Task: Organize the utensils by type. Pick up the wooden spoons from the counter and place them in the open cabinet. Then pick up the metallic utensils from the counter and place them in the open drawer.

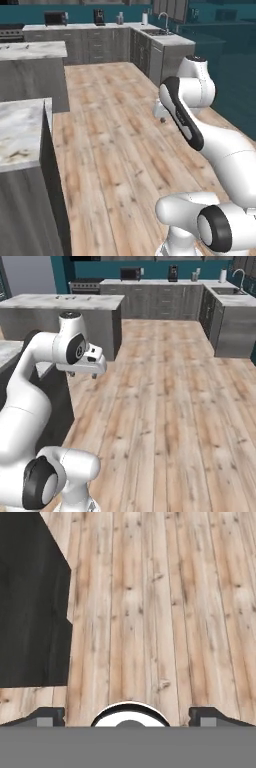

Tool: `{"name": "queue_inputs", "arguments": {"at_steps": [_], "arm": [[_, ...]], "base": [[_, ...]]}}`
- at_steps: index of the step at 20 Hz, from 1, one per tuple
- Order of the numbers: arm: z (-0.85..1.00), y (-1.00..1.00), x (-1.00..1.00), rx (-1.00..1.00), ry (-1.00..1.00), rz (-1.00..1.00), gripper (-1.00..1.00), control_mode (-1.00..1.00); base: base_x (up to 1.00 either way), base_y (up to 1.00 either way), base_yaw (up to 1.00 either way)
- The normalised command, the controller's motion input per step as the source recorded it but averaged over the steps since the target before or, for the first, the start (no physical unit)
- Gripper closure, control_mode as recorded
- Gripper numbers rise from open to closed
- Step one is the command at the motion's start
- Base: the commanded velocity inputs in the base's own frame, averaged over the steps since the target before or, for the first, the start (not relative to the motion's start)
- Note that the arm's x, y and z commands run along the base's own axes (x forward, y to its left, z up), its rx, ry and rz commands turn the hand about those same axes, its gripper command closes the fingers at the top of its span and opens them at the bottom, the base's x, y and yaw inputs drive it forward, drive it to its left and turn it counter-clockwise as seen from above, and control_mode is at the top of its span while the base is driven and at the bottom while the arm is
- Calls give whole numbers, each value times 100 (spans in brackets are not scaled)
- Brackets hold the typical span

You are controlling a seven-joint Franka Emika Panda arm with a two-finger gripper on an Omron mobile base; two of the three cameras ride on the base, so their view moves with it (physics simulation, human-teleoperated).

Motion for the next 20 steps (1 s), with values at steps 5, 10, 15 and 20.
{"name": "queue_inputs", "arguments": {"at_steps": [5,10,15,20], "arm": [[0,0,0,0,0,0,-100,100],[0,0,0,0,0,0,-100,100],[0,0,0,0,0,0,-100,100],[0,0,0,0,0,0,-100,100]], "base": [[79,-42,-1],[79,-39,-1],[74,-35,0],[76,-31,0]]}}
